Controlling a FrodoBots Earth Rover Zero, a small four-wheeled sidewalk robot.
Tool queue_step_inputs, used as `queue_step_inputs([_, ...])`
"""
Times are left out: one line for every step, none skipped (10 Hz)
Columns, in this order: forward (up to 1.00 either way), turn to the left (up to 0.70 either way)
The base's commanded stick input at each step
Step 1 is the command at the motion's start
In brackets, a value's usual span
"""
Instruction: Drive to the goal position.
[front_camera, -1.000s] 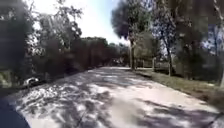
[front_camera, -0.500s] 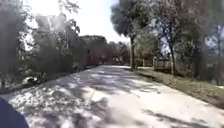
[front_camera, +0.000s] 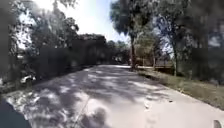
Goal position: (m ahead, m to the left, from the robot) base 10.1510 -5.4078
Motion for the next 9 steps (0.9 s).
queue_step_inputs([0.7,0.0])
queue_step_inputs([0.7,0.0])
queue_step_inputs([0.7,0.0])
queue_step_inputs([0.7,0.0])
queue_step_inputs([0.7,0.0])
queue_step_inputs([0.7,0.0])
queue_step_inputs([0.7,0.0])
queue_step_inputs([0.7,0.0])
queue_step_inputs([0.7,0.0])
